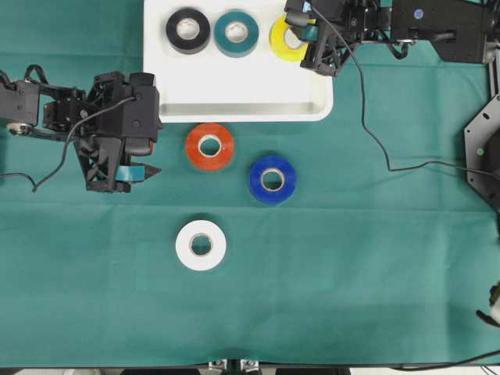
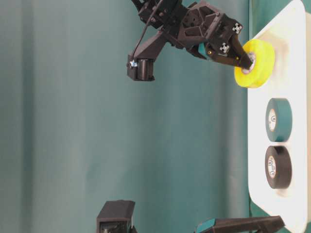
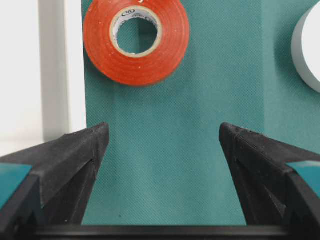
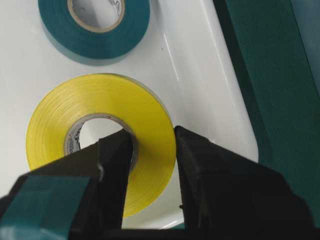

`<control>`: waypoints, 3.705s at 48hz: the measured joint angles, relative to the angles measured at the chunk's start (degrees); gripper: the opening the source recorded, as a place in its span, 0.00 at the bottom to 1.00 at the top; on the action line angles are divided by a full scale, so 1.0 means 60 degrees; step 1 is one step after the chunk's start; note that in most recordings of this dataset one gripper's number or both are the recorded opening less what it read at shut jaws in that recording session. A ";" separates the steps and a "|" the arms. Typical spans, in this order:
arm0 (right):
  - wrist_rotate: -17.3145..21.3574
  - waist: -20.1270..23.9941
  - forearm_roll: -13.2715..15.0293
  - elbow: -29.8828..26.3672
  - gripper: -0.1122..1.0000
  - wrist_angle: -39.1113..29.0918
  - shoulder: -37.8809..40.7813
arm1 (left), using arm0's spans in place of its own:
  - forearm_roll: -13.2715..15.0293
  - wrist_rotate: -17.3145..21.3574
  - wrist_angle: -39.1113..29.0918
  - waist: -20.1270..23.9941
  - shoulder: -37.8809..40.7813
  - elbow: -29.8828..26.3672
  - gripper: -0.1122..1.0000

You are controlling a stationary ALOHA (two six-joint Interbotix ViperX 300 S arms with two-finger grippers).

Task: Put the tape alternately from left to right into the white case.
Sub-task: 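Set the yellow tape down in the tray and open the right gripper, then raise the right gripper from the tray and move it over the blue tape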

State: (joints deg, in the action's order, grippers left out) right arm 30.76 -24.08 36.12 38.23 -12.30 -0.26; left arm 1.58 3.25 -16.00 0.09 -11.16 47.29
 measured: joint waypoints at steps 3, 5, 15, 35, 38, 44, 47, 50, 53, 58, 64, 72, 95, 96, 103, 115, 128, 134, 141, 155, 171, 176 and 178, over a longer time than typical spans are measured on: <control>0.0000 -0.0015 0.0015 0.0015 0.35 0.0059 0.0000 | -0.0015 -0.0015 0.0000 0.0000 0.0000 0.0000 0.63; 0.0015 -0.0029 0.0015 0.0000 0.35 0.0073 0.0015 | 0.0000 0.0000 0.0000 0.0000 0.0000 0.0000 0.63; -0.0015 -0.0044 0.0029 0.0000 0.35 0.0088 0.0029 | 0.0000 0.0000 0.0000 0.0000 0.0000 0.0000 0.63; -0.0015 -0.0132 0.0205 0.0000 0.38 0.0088 0.0029 | -0.0015 -0.0015 0.0000 -0.0015 0.0000 0.0000 0.63; 0.0000 -0.0132 0.0205 0.0015 0.53 0.0073 0.0029 | 0.0000 -0.0015 0.0000 0.0000 0.0000 0.0000 0.63; 0.0000 -0.0132 0.0220 0.0015 0.85 0.0073 0.0029 | 0.0000 -0.0029 0.0015 0.0000 0.0000 -0.0015 0.63; 0.0000 -0.0132 0.0220 0.0015 0.92 0.0088 0.0029 | -0.0015 -0.0015 0.0015 0.0000 0.0000 0.0000 0.63; -0.0015 -0.0132 0.0220 0.0000 0.90 0.0088 0.0029 | -0.0015 -0.0015 0.0015 -0.0015 0.0000 0.0000 0.63; 0.0000 -0.0132 0.0220 0.0015 0.89 0.0073 0.0029 | 0.0000 -0.0015 0.0015 -0.0015 0.0000 0.0000 0.63; -0.0015 -0.0146 0.0220 0.0015 0.89 0.0088 0.0029 | 0.0000 -0.0044 0.0015 -0.0044 0.0000 0.0000 0.63; -0.0015 -0.0132 0.0220 0.0015 0.89 0.0103 0.0029 | 0.0000 -0.0015 0.0000 -0.0073 -0.0015 0.0000 0.63; 0.0000 -0.0146 0.0220 0.0059 0.89 0.0103 0.0029 | -0.0015 -0.0015 0.0015 -0.0088 -0.0015 0.0000 0.63; 0.0059 0.0132 0.0220 0.0132 0.89 0.0469 -0.0029 | -0.0015 -0.0029 0.0015 -0.0117 0.0000 0.0000 0.63; 0.0059 0.0190 0.0220 0.0146 0.89 0.0469 -0.0073 | -0.0015 -0.0029 0.0015 -0.0117 -0.0015 0.0000 0.63; 0.0044 0.0630 0.0220 0.0146 0.89 0.0483 -0.0410 | 0.0000 -0.0044 0.0015 -0.0117 -0.0015 0.0000 0.63; 0.0059 0.1465 0.0220 0.0366 0.89 0.0483 -0.0864 | -0.0015 -0.0044 0.0000 -0.0117 -0.0015 0.0000 0.63; 0.0088 0.2534 0.0220 0.0630 0.89 0.0498 -0.1230 | -0.0015 -0.0044 0.0015 -0.0132 0.0000 0.0000 0.63; 0.0088 0.3032 0.0220 0.0703 0.89 0.0483 -0.1362 | 0.0000 -0.0044 0.0015 -0.0132 0.0000 0.0000 0.63; 0.0088 0.3486 0.0220 0.0791 0.89 0.0483 -0.1450 | -0.0015 -0.0044 0.0015 -0.0117 -0.0015 0.0000 0.63; 0.0337 0.4102 0.0190 0.1025 0.89 0.0483 -0.1465 | 0.0000 -0.0044 0.0015 -0.0132 0.0000 0.0000 0.63; 0.0352 0.4160 0.0190 0.1025 0.89 0.0498 -0.1465 | 0.0000 -0.0059 0.0000 -0.0132 0.0000 0.0000 0.63; 0.0352 0.4160 0.0190 0.1025 0.89 0.0483 -0.1465 | 0.0000 -0.0044 0.0015 -0.0132 0.0000 0.0000 0.63; 0.0352 0.4160 0.0190 0.1025 0.89 0.0483 -0.1465 | 0.0000 -0.0044 0.0000 -0.0132 -0.0015 0.0000 0.63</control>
State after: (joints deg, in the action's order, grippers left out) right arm 32.87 0.88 37.27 44.38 -9.40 -9.05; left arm 1.58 2.99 -16.00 -0.70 -11.25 47.29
